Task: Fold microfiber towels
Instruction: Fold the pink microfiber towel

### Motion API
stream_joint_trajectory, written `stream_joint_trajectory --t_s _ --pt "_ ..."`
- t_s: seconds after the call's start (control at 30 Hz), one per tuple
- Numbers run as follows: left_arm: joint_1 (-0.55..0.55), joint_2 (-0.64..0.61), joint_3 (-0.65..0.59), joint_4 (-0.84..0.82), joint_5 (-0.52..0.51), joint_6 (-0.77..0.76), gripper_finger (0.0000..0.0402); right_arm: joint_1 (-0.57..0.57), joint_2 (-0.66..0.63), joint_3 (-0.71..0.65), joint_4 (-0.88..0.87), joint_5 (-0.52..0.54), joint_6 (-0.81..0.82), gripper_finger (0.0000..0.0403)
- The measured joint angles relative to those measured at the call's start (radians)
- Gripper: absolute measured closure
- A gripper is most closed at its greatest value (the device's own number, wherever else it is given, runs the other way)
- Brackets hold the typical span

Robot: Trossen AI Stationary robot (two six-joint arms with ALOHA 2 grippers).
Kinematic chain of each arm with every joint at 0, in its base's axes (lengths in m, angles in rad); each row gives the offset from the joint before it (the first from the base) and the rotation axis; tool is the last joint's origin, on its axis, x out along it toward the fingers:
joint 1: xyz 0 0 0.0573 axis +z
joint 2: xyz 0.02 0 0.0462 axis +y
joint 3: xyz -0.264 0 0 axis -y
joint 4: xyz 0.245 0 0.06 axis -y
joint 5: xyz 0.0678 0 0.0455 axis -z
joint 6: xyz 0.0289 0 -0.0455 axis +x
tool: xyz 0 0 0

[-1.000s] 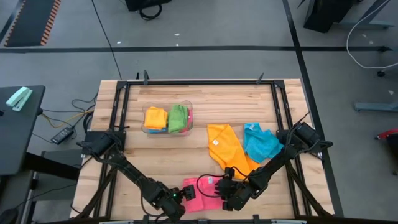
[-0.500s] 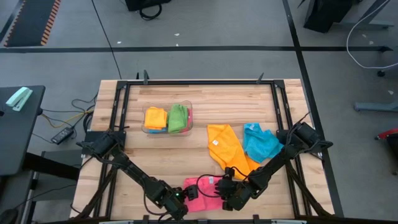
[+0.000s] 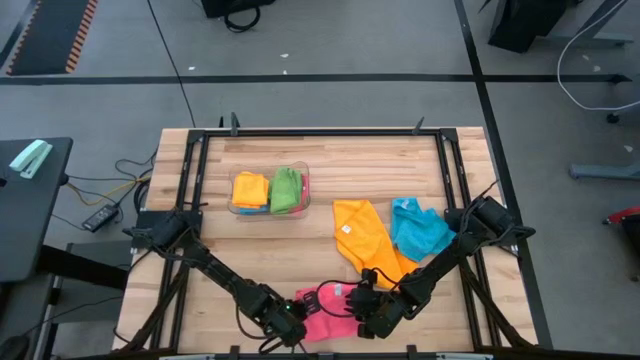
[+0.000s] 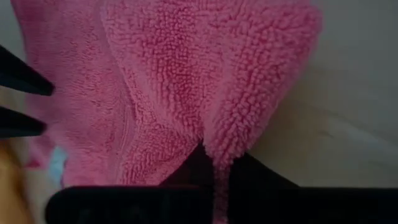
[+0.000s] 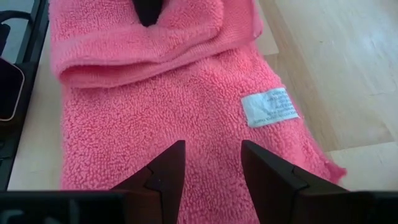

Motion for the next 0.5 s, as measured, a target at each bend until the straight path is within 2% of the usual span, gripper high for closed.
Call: stream_joint_trajectory --t_s 0.07,0.27,0.5 --pt "0.012 -0.019 0.000 -0.025 0.070 -0.035 0.0389 0.000 0.000 0.000 0.000 0.000 0.002 0.0238" --pt "0.045 -0.111 -0.001 -0.172 0.309 -0.247 0.0381 0.000 0.000 0.000 0.000 0.000 0.004 0.0238" --pt "0.040 -0.155 0.009 -0.351 0.446 -0.392 0.0388 0.000 0.000 0.000 0.001 0.000 -0.001 0.0238"
